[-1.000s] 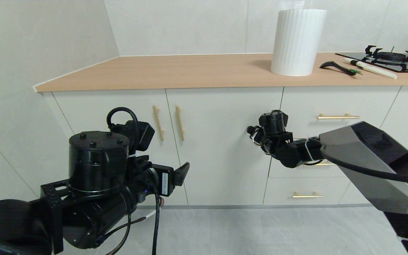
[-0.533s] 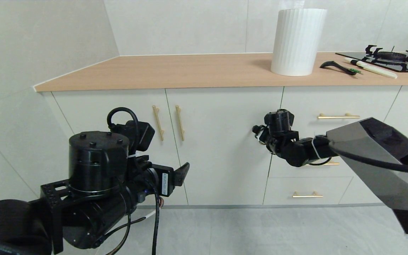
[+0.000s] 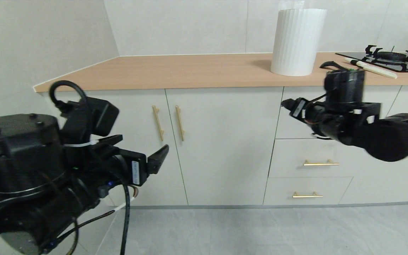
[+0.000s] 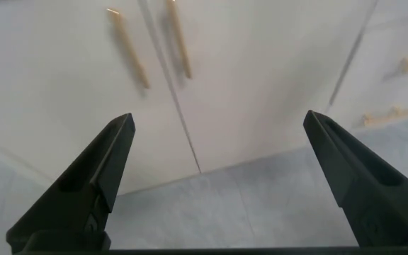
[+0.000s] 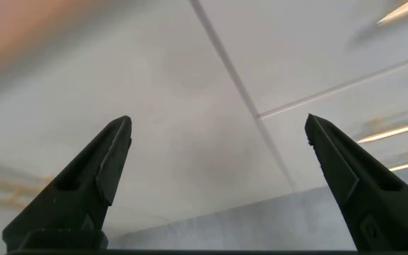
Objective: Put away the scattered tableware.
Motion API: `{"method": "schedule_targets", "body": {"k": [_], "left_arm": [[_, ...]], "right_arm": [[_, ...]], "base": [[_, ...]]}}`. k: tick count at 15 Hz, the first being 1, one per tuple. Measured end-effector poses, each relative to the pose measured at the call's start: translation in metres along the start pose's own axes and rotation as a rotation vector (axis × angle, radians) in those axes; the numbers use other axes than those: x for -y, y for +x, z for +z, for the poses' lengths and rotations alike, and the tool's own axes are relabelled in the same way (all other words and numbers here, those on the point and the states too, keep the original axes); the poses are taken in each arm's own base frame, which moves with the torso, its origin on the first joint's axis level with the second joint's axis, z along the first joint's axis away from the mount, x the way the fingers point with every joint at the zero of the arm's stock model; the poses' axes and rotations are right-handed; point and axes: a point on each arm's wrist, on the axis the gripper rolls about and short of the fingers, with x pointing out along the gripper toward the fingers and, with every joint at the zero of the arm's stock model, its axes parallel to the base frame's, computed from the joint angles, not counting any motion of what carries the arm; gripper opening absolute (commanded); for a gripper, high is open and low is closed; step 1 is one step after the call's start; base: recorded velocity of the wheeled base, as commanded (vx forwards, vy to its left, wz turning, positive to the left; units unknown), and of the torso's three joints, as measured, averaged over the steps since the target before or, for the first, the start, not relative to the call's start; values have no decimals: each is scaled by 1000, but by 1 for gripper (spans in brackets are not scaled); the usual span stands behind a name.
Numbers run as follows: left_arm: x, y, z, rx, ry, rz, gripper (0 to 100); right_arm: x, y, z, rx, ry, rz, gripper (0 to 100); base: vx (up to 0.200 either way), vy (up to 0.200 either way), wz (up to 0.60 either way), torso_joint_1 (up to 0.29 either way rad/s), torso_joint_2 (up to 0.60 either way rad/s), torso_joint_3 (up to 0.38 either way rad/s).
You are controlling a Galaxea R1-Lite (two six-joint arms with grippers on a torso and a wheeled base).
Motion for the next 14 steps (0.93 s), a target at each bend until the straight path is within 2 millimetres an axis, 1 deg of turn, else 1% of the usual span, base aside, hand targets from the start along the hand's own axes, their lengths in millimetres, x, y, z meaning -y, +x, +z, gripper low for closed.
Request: {"method": "schedule_targets", "body": {"k": [2,3,5,6,7,8,10,12,13,14], "left_arm": [[-18,-29,0,45,-25,23,100],[-26,-43,-3,64,-34,32,100],[-45,-76,-11,105,-55,66,100],[-56,-94,-18,117,-64,95,100],[-66,-112,-26,124,-71,128,100],[-74,-129,-35,130,-77,158,100],[-86,-164,-57,143,-89,219,100],[-89,-193,-81,150,-98,269,100],[-88,-205,-93,158,-105,292,100],[-86,-212,-104,162,-132,308,100]], "right_arm": [[17,-66,28,56,-59,28,100],[28,-96,37,85,-95,39,100],[58,-165,50,162,-175,65,100],[75,-198,51,197,-206,69,100],[94,-230,48,229,-235,61,100],[111,-257,41,252,-255,45,100],[142,-305,22,305,-283,4,100],[165,-338,-1,341,-306,-41,100],[174,-350,-16,348,-318,-66,100],[181,-357,-27,359,-323,-88,100]], "base": [[0,0,0,0,0,0],[0,0,0,0,0,0],[0,0,0,0,0,0],[0,0,0,0,0,0],[0,0,0,0,0,0],[0,0,0,0,0,0],[0,0,0,0,0,0],[0,0,0,0,0,0],[0,0,0,0,0,0],[0,0,0,0,0,0]]}}
